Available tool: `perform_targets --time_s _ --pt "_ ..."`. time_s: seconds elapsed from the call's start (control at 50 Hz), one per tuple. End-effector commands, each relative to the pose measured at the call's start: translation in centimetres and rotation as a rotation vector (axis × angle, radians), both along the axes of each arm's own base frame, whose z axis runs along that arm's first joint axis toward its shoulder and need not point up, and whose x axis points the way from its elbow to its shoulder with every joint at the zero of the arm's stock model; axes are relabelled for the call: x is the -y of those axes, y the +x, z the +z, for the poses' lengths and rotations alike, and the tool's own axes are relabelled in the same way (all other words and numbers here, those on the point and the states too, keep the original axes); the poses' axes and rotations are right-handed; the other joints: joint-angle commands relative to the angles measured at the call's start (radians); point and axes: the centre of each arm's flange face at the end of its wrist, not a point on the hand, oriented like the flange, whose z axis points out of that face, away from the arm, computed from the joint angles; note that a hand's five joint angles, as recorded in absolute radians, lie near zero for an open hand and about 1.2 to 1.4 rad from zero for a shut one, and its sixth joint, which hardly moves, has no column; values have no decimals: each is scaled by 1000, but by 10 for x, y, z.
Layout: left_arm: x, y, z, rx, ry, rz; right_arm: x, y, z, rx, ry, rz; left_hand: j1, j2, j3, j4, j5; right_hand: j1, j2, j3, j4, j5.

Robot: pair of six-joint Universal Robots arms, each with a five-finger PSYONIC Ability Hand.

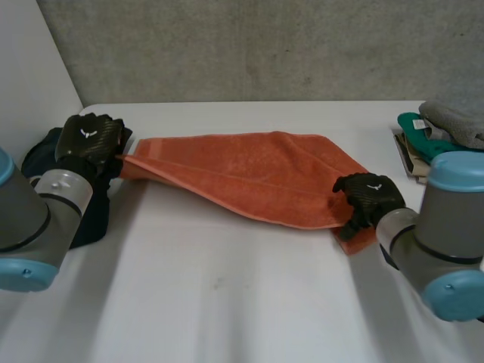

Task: Fold the laundry.

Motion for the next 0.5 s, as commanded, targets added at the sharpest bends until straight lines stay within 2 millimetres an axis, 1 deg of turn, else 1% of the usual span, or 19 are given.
perform_targets --time_s 0.02,0.08,0.2,0.24,0.28,0.3,0.32,0.34,0.36,0.38,0.4,0.42,0.46,0.48,0.5 --pt "4 0 17 -33 -12 6 18 18 -18 -37 -29 18 263 203 207 195 237 107 112 116 115 105" --pt "6 -1 27 -49 -26 10 24 24 -24 -20 -17 15 263 203 207 195 237 110 114 119 118 108" --pt "7 -2 44 -75 -44 18 28 37 -30 37 -6 -5 263 203 207 195 237 107 112 116 115 105" --pt "7 -2 52 -88 -50 21 33 41 -35 50 -12 -27 263 203 207 195 237 159 164 169 168 158" --pt "7 -1 57 -96 -49 30 36 40 -36 48 -22 -51 263 203 207 195 237 352 357 362 361 351" --pt "6 2 61 -106 -50 43 40 37 -33 40 -44 -94 263 203 207 195 237 737 742 746 745 736" --pt "6 3 63 -111 -51 51 43 34 -31 35 -60 -121 263 203 207 195 237 945 949 954 953 943" --pt "5 4 65 -117 -48 58 45 30 -27 29 -74 -149 263 203 207 195 237 947 952 956 955 945" --pt "4 8 67 -126 -38 77 47 25 -13 24 -113 -191 263 203 207 195 237 947 952 956 955 945" --pt "4 11 67 -127 -29 86 48 22 -4 20 -137 -202 263 203 207 195 237 947 952 956 955 945" --pt "3 14 68 -127 -23 95 45 18 15 1 -174 -187 263 203 207 195 237 947 952 956 955 945" --pt "0 19 67 -123 2 109 44 14 24 -15 -191 -171 263 203 207 195 237 947 952 956 955 945" --pt "-3 23 65 -116 32 115 42 6 45 -64 -226 -134 263 203 207 195 237 947 952 956 955 945" --pt "-10 26 62 -101 74 107 37 -2 65 -122 -254 -84 263 203 207 195 237 947 952 956 955 945" --pt "-14 27 61 -94 89 99 33 -5 76 -152 -269 -56 263 203 207 195 237 947 952 956 955 945"
